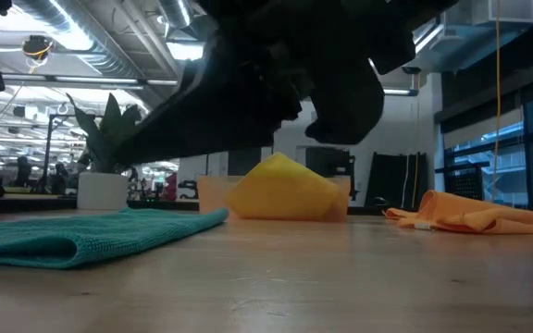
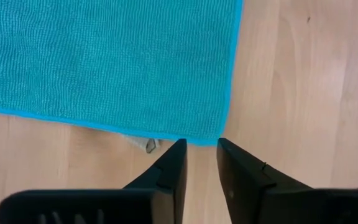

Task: Roll microfiber towels into tight, uniform cylinder then place into a basket
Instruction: Roll the blue microfiber cloth

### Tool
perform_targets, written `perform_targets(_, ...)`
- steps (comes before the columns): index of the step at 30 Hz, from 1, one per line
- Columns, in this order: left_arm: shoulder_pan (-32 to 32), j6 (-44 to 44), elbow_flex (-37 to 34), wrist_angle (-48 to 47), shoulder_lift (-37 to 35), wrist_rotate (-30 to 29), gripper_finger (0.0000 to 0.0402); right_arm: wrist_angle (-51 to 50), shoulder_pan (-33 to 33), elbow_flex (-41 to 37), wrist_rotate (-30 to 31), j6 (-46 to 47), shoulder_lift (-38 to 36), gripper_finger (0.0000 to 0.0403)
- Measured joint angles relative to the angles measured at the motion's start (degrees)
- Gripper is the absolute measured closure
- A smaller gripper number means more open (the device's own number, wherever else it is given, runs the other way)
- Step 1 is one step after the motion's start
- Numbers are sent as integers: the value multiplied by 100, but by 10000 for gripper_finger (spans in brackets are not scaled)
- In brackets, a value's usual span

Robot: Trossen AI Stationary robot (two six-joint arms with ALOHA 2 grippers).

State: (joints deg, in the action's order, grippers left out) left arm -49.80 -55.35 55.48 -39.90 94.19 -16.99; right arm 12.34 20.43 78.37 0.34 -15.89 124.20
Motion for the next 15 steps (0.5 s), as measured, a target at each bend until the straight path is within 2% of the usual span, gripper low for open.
perform_targets(8,0,41,0,11,0,-180,296,47,89,-2,19,-410,279,229)
perform_targets(11,0,44,0,-16,0,-440,296,99,113,-8,-3,-838,485,222)
perform_targets(15,2,45,0,-18,0,-483,295,359,116,2,-19,-1393,602,221)
